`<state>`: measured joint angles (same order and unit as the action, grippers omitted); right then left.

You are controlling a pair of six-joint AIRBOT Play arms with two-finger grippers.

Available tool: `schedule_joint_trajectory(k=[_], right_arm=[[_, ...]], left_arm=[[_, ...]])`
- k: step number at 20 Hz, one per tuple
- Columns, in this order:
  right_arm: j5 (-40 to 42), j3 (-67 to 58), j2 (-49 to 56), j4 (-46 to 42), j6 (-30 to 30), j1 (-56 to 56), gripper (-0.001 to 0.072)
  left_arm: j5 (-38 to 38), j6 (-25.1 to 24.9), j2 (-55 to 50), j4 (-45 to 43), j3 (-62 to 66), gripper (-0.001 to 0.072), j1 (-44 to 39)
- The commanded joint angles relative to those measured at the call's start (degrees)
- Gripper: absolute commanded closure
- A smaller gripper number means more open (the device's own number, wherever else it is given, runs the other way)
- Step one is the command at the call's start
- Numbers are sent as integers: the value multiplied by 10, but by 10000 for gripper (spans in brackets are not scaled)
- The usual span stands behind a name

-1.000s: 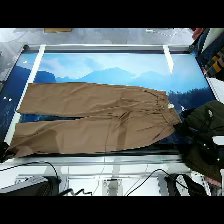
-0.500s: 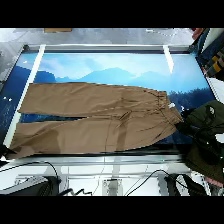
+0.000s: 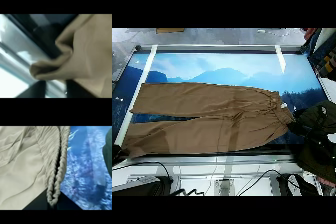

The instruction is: Fold the clothes and pants, and hang the long-sleeved shirts on hangers.

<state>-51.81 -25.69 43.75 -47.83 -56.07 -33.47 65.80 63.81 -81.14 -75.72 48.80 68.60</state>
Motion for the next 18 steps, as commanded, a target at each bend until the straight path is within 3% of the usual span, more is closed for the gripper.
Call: schedule_joint_trajectory(k=[1, 2, 6, 9, 11, 14, 18], right_arm=[[-1, 0, 0, 0, 0, 0, 684], [-2, 0, 0, 0, 0, 0, 684], [-19, 0, -1, 0, 0, 0, 684], [-69, -14, -24, -1, -4, 0, 685], [-97, -38, -56, -8, -27, 0, 685], [-114, -96, -112, -39, -70, 0, 685], [-96, -179, -144, -61, -147, 0, 685]], left_arm=[[-22, -2, -5, -5, 0, 663, 0], [-22, -2, -5, -5, 0, 692, 0], [-3, -17, 14, 18, 12, 692, -1], [38, -144, 52, 146, 33, 693, 0], [39, -189, 76, 256, 50, 693, 0], [35, -200, 88, 380, 81, 695, -3], [19, -206, 88, 419, 127, 696, -50]])
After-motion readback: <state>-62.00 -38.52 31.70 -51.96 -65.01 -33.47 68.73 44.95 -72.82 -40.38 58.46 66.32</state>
